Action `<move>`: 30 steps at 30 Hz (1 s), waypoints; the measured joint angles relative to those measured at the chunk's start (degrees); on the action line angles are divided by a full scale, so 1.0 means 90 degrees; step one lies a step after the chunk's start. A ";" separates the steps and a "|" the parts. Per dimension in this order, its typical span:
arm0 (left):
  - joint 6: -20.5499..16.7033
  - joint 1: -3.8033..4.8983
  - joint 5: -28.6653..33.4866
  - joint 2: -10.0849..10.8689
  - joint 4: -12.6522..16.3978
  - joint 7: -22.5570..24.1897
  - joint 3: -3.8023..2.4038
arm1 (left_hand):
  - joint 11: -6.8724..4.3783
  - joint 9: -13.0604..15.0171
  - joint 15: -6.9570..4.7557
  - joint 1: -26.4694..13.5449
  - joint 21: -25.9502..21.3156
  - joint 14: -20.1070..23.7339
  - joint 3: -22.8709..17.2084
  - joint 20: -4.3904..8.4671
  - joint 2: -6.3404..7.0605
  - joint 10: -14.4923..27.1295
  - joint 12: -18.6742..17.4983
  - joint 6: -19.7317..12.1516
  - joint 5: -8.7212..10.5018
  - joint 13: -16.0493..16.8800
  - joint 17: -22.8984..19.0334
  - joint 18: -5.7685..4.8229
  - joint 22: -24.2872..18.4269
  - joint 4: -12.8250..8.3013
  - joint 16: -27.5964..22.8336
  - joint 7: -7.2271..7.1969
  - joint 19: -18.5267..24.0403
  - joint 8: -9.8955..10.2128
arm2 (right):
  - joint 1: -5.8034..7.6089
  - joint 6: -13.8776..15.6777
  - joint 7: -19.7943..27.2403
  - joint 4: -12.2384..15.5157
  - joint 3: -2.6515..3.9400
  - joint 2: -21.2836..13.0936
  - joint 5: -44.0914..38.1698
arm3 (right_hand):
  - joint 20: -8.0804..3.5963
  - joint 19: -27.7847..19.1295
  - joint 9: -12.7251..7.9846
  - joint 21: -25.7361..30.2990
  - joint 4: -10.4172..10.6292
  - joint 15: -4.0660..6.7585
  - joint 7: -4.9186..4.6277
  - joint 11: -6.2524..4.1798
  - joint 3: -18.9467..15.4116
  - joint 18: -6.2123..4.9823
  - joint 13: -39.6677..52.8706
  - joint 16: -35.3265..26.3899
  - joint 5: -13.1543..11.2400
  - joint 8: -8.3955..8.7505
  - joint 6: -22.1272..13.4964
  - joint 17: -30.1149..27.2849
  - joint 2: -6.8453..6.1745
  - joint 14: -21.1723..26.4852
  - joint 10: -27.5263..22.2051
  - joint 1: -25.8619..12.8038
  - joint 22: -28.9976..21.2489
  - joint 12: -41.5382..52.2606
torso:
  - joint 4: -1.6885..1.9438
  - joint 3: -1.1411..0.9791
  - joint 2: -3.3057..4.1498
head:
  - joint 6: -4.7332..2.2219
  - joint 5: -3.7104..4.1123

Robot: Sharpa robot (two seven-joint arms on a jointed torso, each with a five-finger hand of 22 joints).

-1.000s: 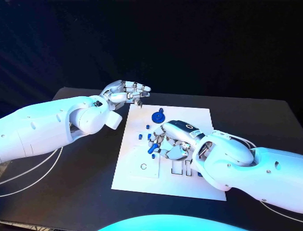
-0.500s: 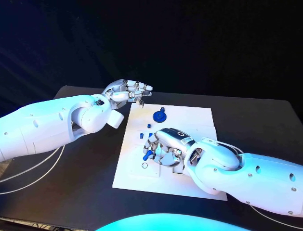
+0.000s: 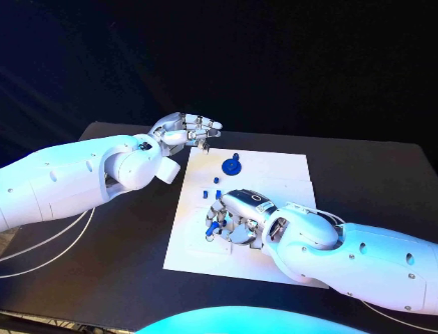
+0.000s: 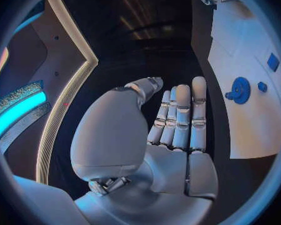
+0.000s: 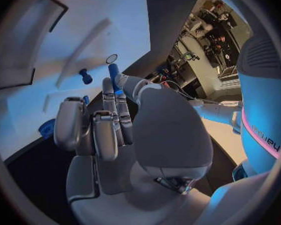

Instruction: Assemble the parts on the task board

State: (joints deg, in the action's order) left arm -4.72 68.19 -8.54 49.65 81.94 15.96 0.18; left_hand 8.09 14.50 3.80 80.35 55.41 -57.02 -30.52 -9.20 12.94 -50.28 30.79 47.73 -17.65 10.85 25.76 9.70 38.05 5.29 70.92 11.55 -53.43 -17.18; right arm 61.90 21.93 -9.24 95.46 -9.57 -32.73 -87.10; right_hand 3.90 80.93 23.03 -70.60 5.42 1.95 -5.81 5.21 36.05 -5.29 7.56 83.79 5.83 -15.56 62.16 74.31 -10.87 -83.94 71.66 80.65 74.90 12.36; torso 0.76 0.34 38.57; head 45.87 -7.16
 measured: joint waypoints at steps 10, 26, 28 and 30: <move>0.0002 0.0000 0.0000 0.0001 0.0000 -0.0004 0.0001 | 0.0000 -0.0001 0.0000 0.0000 0.0000 0.0000 0.0000 0.0000 0.0000 0.0000 0.0000 0.0000 0.0000 0.0000 0.0000 0.0000 -0.0001 0.0000 0.0000 0.0000 0.0000 0.0000 | -0.0009 -0.0134 -0.0018 -0.0002 -0.0012 0.0013 -0.0076 | 0.0000 0.0000 0.0003 0.0000 -0.0006 -0.0001 -0.0008 0.0000 -0.0007 0.0000 -0.0003 0.0000 -0.0012 -0.0019 -0.0008 0.0000 -0.0017 -0.0001 0.0000 -0.0016 0.0005 0.0000 | 0.0000 0.0004 -0.0002 | 0.0016 -0.0008; 0.0003 0.0000 0.0000 0.0007 0.0003 -0.0010 0.0001 | 0.0000 -0.0002 0.0000 0.0000 0.0000 0.0000 0.0000 0.0000 0.0000 0.0000 0.0000 0.0000 0.0000 0.0000 0.0001 0.0000 -0.0001 0.0000 0.0000 0.0000 0.0000 0.0000 | -0.0016 -0.0382 -0.0211 -0.0051 -0.0026 0.0087 -0.0274 | 0.0000 0.0000 0.0233 0.0023 -0.0033 -0.0010 -0.0018 -0.0025 0.0019 0.0000 0.0010 0.0000 0.0016 -0.0012 -0.0018 -0.0022 -0.0024 -0.0010 0.0025 -0.0021 0.0004 -0.0034 | 0.0003 0.0002 -0.0002 | 0.0033 -0.0020; 0.0003 0.0000 0.0000 0.0008 0.0003 -0.0011 0.0001 | 0.0000 -0.0002 0.0000 0.0017 0.0000 0.0000 0.0011 0.0000 -0.0017 0.0000 0.0000 0.0000 0.0000 -0.0001 -0.0002 0.0000 -0.0001 -0.0011 0.0000 0.0000 0.0000 0.0000 | -0.0016 -0.0387 -0.0234 -0.0051 -0.0025 0.0096 -0.0305 | 0.0000 0.0000 0.0271 0.0023 -0.0033 -0.0011 -0.0018 -0.0034 0.0018 0.0000 0.0010 0.0000 0.0015 -0.0007 -0.0018 -0.0022 -0.0024 -0.0010 0.0033 -0.0021 0.0004 -0.0034 | 0.0002 0.0002 -0.0002 | 0.0035 -0.0020; 0.0003 0.0000 0.0000 0.0008 0.0003 -0.0012 0.0001 | 0.0000 -0.0002 0.0000 0.0025 0.0000 0.0000 0.0018 0.0000 -0.0025 0.0000 0.0000 0.0000 0.0000 -0.0009 -0.0008 0.0000 0.0000 -0.0018 0.0000 0.0000 0.0000 0.0000 | -0.0016 -0.0390 -0.0258 -0.0051 -0.0025 0.0106 -0.0340 | 0.0000 0.0000 0.0272 0.0023 -0.0034 -0.0011 -0.0019 -0.0034 0.0019 0.0000 0.0010 0.0000 0.0015 0.0004 -0.0019 -0.0028 -0.0024 -0.0011 0.0033 -0.0021 0.0004 -0.0035 | 0.0002 0.0002 -0.0002 | 0.0040 -0.0020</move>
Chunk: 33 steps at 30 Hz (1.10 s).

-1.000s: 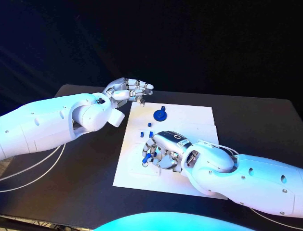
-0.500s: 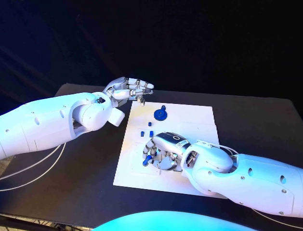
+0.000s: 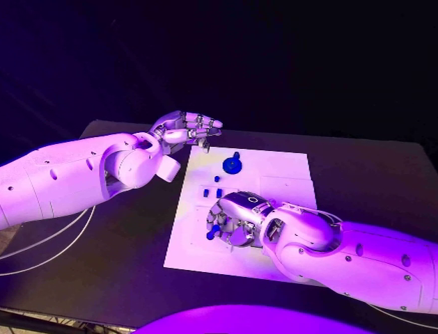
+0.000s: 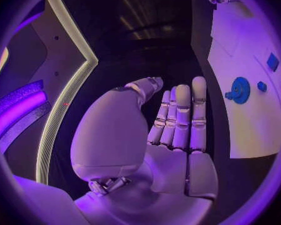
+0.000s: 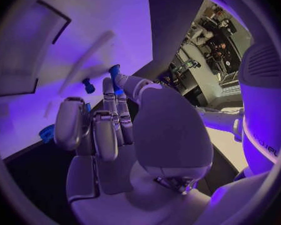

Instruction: Assemble the parts on the task board

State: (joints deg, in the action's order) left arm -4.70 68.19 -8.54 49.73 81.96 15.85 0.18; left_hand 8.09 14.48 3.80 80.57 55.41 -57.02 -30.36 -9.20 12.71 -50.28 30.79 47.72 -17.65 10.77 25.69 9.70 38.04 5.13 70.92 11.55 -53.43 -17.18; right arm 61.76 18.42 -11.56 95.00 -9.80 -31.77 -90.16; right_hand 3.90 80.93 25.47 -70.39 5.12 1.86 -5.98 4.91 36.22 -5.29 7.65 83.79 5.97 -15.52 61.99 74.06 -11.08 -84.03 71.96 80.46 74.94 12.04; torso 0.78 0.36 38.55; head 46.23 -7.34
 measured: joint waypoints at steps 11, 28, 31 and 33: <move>0.0000 0.0001 0.0000 0.0001 0.0001 -0.0004 0.0000 | 0.0000 0.0000 0.0000 0.0000 0.0000 0.0000 0.0000 0.0000 0.0000 0.0000 0.0000 0.0000 0.0000 0.0000 0.0000 0.0000 0.0000 0.0000 0.0000 0.0000 0.0000 0.0000 | -0.0020 -0.0061 -0.0057 -0.0026 -0.0035 0.0082 -0.0062 | 0.0058 -0.0058 0.0107 0.0173 0.0065 -0.0048 -0.0159 -0.0190 -0.0397 0.0000 0.0103 -0.0024 0.0435 0.0300 -0.0418 -0.0095 -0.0389 0.0000 0.0190 -0.0755 -0.0001 -0.0212 | -0.0002 0.0001 0.0000 | 0.0008 -0.0001; 0.0012 0.0001 0.0000 0.0006 0.0003 -0.0018 0.0000 | 0.0000 -0.0001 0.0000 0.0000 0.0000 0.0000 0.0000 0.0000 0.0000 0.0000 0.0000 0.0000 0.0000 0.0001 0.0001 0.0000 0.0001 0.0000 0.0000 0.0000 0.0000 0.0000 | -0.0031 -0.0076 -0.0105 -0.0042 -0.0047 0.0054 -0.0048 | 0.0081 -0.0081 -0.0115 0.0226 0.0066 -0.0048 -0.0183 -0.0181 -0.0592 -0.0001 0.0148 -0.0024 0.0470 0.0798 -0.1054 -0.0089 -0.0513 0.0000 -0.0070 -0.0744 -0.0002 -0.0422 | -0.0002 0.0002 -0.0002 | 0.0004 -0.0001; 0.0015 0.0001 0.0000 0.0007 0.0004 -0.0021 0.0000 | 0.0000 -0.0001 0.0000 0.0000 0.0000 0.0000 0.0000 0.0000 0.0000 0.0000 0.0000 0.0000 0.0000 0.0001 0.0001 0.0000 0.0001 0.0000 0.0000 0.0000 0.0000 0.0000 | -0.0032 -0.0025 -0.0104 -0.0031 -0.0047 0.0031 -0.0040 | 0.0081 -0.0081 -0.0164 0.0253 0.0076 -0.0048 -0.0203 -0.0147 -0.0683 0.0000 0.0148 -0.0024 0.0470 0.0890 -0.1201 -0.0081 -0.0513 0.0000 -0.0127 -0.0744 -0.0002 -0.0433 | -0.0002 0.0002 -0.0002 | 0.0000 -0.0001; 0.0017 0.0000 0.0000 0.0009 0.0004 -0.0023 0.0000 | 0.0000 -0.0001 0.0000 0.0000 0.0000 0.0000 0.0000 0.0000 0.0000 0.0000 0.0000 0.0000 0.0000 0.0001 0.0001 0.0000 0.0001 0.0000 0.0000 0.0000 0.0000 0.0000 | -0.0036 0.0038 -0.0096 -0.0001 -0.0047 0.0000 -0.0033 | 0.0081 -0.0080 -0.0200 0.0253 0.0076 -0.0048 -0.0189 -0.0168 -0.0757 0.0000 0.0151 -0.0024 0.0470 0.0966 -0.1312 -0.0079 -0.0513 0.0000 -0.0150 -0.0744 -0.0003 -0.0433 | -0.0002 0.0002 -0.0002 | -0.0005 -0.0001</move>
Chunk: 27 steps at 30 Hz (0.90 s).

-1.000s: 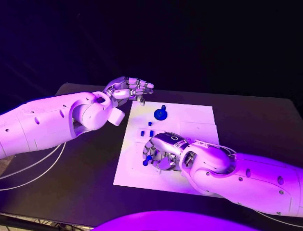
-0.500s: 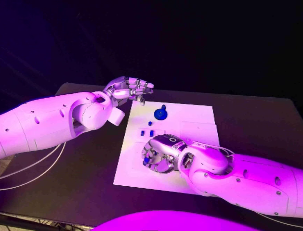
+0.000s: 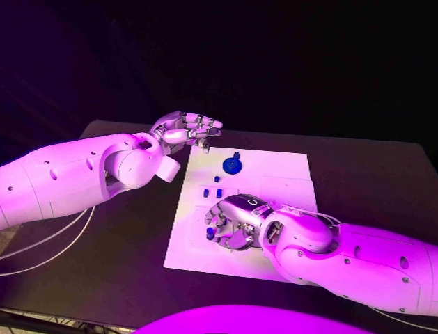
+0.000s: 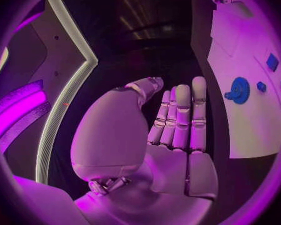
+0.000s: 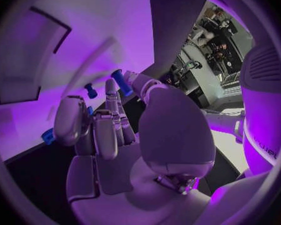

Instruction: Assemble the parts on the task board

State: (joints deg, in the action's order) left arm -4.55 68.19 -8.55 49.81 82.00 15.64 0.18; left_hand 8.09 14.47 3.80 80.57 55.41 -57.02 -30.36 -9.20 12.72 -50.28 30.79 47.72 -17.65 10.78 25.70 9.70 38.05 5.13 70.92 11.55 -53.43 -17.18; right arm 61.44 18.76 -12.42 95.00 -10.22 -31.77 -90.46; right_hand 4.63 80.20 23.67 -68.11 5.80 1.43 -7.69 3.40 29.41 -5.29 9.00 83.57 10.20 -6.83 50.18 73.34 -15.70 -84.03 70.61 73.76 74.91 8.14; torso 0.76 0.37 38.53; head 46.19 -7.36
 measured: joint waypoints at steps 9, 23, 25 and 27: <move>0.0011 0.0000 0.0000 0.0004 0.0000 -0.0012 0.0000 | 0.0000 0.0000 0.0000 0.0000 0.0000 0.0000 0.0000 0.0000 0.0000 0.0000 0.0000 0.0000 0.0000 -0.0006 -0.0007 0.0000 -0.0007 0.0000 0.0000 0.0000 0.0000 0.0000 | 0.0010 0.0489 0.0100 0.0364 0.0045 -0.0408 0.0109 | 0.0000 0.0000 -0.0243 0.0004 0.0117 0.0000 0.0149 -0.0026 -0.0742 0.0000 0.0070 0.0000 0.0020 0.0293 -0.0609 0.0039 0.0171 0.0000 -0.0021 0.0231 -0.0001 0.0077 | -0.0004 -0.0004 -0.0006 | -0.0031 0.0027; 0.0021 -0.0001 0.0000 0.0056 -0.0003 -0.0021 0.0025 | 0.0000 -0.0001 -0.0023 0.0000 0.0000 0.0023 0.0000 0.0000 0.0000 0.0000 0.0000 0.0000 0.0000 -0.0005 -0.0007 0.0000 -0.0007 0.0000 0.0000 0.0000 0.0000 0.0000 | 0.0569 0.1093 0.0295 0.1175 0.0143 -0.2264 0.1451 | -0.0039 0.0157 -0.0180 -0.0158 0.0701 0.0004 0.0018 -0.0066 -0.1197 0.0001 0.1562 0.0125 -0.0016 -0.0371 0.0594 0.0179 0.0168 0.0003 0.0439 0.0314 0.0004 0.1895 | -0.0030 0.0003 -0.0025 | -0.0144 0.0369; 0.0021 -0.0001 0.0000 0.0061 -0.0003 -0.0022 0.0027 | 0.0000 0.0000 -0.0023 0.0000 0.0000 0.0023 0.0000 0.0000 0.0000 0.0000 0.0000 0.0000 0.0000 -0.0005 -0.0007 -0.0001 -0.0007 0.0000 0.0000 0.0000 0.0000 0.0000 | 0.0602 0.1085 0.0262 0.1278 0.0142 -0.2519 0.1743 | -0.0058 0.0246 -0.0074 -0.0303 0.0916 0.0073 0.0070 -0.0130 -0.1465 0.0102 0.3837 0.0223 0.0039 -0.0608 0.0525 0.0180 0.0245 0.0001 0.0264 0.0292 0.0004 0.4067 | -0.0045 0.0003 -0.0031 | -0.0159 0.0427; 0.0021 -0.0001 0.0000 0.0062 -0.0002 -0.0022 0.0030 | 0.0000 0.0000 -0.0023 0.0000 0.0000 0.0023 0.0000 0.0000 0.0000 0.0000 0.0000 0.0000 0.0000 -0.0005 -0.0007 0.0000 -0.0007 0.0000 0.0000 0.0000 0.0000 0.0000 | 0.0619 0.1051 0.0204 0.1358 0.0133 -0.2710 0.1958 | -0.0042 0.0304 0.0019 -0.0430 0.1065 0.0073 0.0074 -0.0126 -0.1670 0.0102 0.5486 0.0319 0.0034 -0.0772 0.0461 0.0180 0.0246 0.0001 0.0577 0.0290 0.0004 0.5725 | -0.0064 -0.0001 -0.0036 | -0.0178 0.0474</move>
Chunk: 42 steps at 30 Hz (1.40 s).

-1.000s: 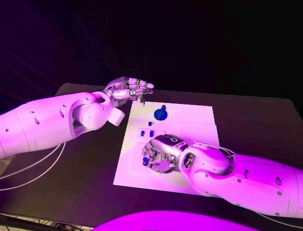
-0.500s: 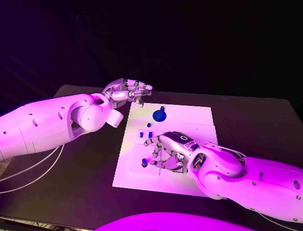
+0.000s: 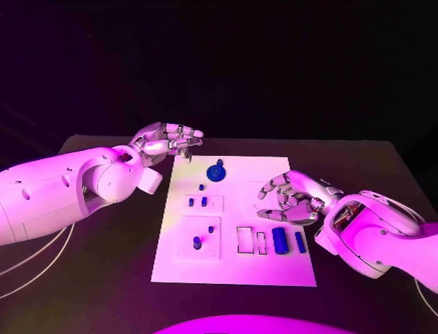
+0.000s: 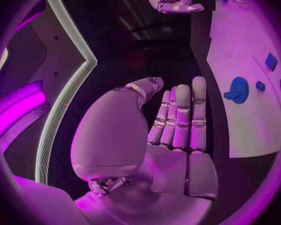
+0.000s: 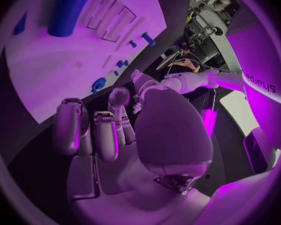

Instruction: Assemble the parts on the task board

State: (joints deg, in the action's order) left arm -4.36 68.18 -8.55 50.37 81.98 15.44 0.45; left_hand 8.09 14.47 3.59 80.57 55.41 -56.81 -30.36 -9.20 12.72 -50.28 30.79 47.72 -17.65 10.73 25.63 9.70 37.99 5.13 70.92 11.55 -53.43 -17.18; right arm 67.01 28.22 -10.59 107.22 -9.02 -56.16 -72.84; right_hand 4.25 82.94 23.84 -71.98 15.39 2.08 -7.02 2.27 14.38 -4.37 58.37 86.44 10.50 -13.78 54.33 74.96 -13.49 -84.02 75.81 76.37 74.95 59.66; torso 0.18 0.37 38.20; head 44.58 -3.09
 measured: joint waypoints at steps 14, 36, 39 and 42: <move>-0.0001 -0.0002 0.0000 0.0017 0.0033 0.0000 0.0015 | -0.0024 0.0000 0.0000 0.0000 0.0000 0.0000 0.0000 0.0000 0.0000 0.0024 0.0000 0.0000 0.0000 -0.0005 -0.0005 0.0000 0.0000 0.0000 0.0000 0.0000 0.0000 0.0000 | -0.0048 -0.0543 -0.0966 0.0317 -0.0083 -0.0850 0.0270 | 0.0007 0.0098 0.0676 -0.0376 0.0156 0.0000 0.0042 -0.0046 -0.1632 0.0097 0.1844 0.0191 -0.0084 -0.0776 -0.0204 -0.0001 0.0457 0.0000 0.0801 -0.0372 -0.0001 0.2280 | -0.0036 0.0001 -0.0016 | 0.0012 0.0185; -0.0006 -0.0003 0.0000 0.0069 0.0074 0.0001 0.0017 | -0.0023 0.0000 0.0000 0.0000 0.0000 0.0000 0.0000 0.0000 0.0000 0.0023 0.0000 0.0000 0.0000 -0.0005 -0.0004 0.0000 0.0001 0.0000 0.0000 0.0000 0.0000 0.0000 | -0.0409 -0.1037 -0.2111 0.0236 -0.0123 -0.0525 -0.0330 | -0.0017 0.0120 0.0884 -0.0469 0.0184 -0.0001 0.0177 -0.0115 -0.2448 0.0097 0.1843 0.0223 -0.0084 -0.1001 -0.0068 -0.0003 0.0679 0.0000 0.0870 -0.0964 -0.0003 0.2338 | -0.0030 0.0004 -0.0008 | 0.0083 0.0180; -0.0006 -0.0003 0.0000 0.0070 0.0076 0.0001 0.0018 | -0.0023 0.0000 0.0000 0.0000 0.0000 0.0000 0.0000 0.0000 0.0000 0.0023 0.0000 0.0000 0.0000 -0.0005 -0.0004 0.0000 0.0001 0.0000 0.0000 0.0000 0.0000 0.0000 | -0.0453 -0.1036 -0.2171 0.0200 -0.0124 -0.0432 -0.0377 | -0.0017 0.0120 0.0893 -0.0469 0.0180 0.0012 0.0177 -0.0115 -0.2456 0.0097 0.1842 0.0223 -0.0084 -0.1001 -0.0068 -0.0003 0.0686 0.0013 0.0870 -0.0988 -0.0003 0.2357 | -0.0030 0.0000 -0.0007 | 0.0087 0.0170; -0.0006 -0.0003 0.0000 0.0071 0.0078 0.0001 0.0018 | -0.0023 0.0000 0.0000 0.0000 0.0000 0.0000 0.0000 0.0000 0.0000 0.0023 0.0000 0.0000 0.0000 -0.0005 -0.0004 0.0000 0.0001 0.0000 0.0000 0.0000 0.0000 0.0000 | -0.0488 -0.1029 -0.2212 0.0161 -0.0124 -0.0354 -0.0407 | -0.0032 0.0105 0.0904 -0.0469 0.0180 0.0026 0.0177 -0.0115 -0.2456 0.0096 0.1842 0.0223 -0.0084 -0.1031 -0.0068 -0.0003 0.0718 0.0019 0.0870 -0.1024 -0.0004 0.2363 | -0.0029 0.0001 -0.0006 | 0.0093 0.0164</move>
State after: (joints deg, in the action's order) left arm -4.41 68.16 -8.55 51.01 82.68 15.45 0.61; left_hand 7.88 14.47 3.59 80.57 55.41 -56.81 -30.36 -9.20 12.72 -50.07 30.79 47.72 -17.65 10.69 25.59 9.70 38.00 5.13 70.92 11.55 -53.43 -17.18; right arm 62.62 18.96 -30.50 108.67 -10.14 -59.34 -76.50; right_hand 3.96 83.88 31.97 -76.20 17.00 2.31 -5.43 1.23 -7.73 -3.51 74.95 88.45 9.75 -23.06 53.72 74.93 -7.03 -83.85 83.64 67.15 74.91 80.93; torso -0.08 0.37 38.15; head 45.42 -1.62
